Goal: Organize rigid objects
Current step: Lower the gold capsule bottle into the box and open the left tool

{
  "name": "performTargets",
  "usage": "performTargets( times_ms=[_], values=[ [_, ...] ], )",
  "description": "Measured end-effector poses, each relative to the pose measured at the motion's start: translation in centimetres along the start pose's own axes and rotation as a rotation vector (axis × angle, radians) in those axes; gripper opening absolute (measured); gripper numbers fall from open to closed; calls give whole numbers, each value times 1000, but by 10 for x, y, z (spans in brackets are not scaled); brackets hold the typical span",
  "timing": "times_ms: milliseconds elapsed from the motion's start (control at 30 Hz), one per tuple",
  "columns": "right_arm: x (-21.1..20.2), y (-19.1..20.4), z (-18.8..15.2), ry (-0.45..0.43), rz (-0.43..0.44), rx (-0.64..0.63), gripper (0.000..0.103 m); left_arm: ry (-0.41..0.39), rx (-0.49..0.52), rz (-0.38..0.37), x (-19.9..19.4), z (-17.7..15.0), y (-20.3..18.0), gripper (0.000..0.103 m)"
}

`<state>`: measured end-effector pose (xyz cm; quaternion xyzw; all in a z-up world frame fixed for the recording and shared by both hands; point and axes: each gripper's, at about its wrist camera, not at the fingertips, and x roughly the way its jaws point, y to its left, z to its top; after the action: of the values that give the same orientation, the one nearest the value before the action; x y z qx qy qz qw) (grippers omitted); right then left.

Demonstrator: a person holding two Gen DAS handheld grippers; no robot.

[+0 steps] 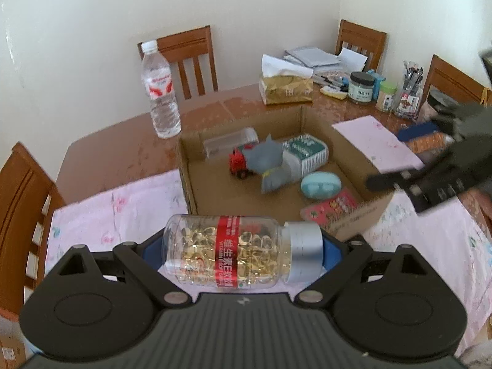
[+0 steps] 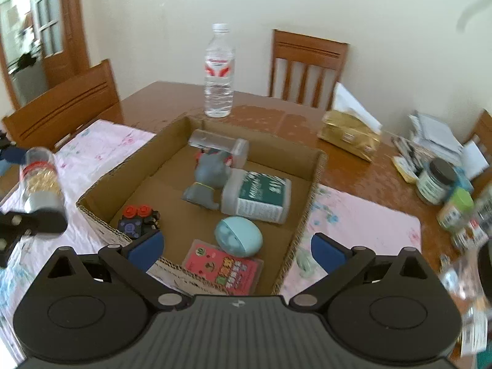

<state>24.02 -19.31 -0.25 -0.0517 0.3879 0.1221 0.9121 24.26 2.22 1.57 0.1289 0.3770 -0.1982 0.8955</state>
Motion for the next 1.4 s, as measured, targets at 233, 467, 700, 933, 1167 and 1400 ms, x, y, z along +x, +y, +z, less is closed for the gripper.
performTargets(
  times_ms=[233,467,700,933,1167,1400],
  values=[
    [-8,-6,-27,32,-46,92,103,-14,32,-20,28,26,5,94],
    [-13,-8,-47,74,-57,120,103,7,62,-24,68,40,10,94],
    [-18,-13,-54,88,-89,159,103,36,81,-18,105,44,14,94],
    [-15,-15,-61,118,-112,167,103,21,48,-1,117,47,21,97],
    [-11,-11,-57,120,-115,149,103,-22,41,31,97,48,24,99],
    [-5,-1,-56,130,-84,113,103,-49,-12,54,65,35,31,102]
  ],
)
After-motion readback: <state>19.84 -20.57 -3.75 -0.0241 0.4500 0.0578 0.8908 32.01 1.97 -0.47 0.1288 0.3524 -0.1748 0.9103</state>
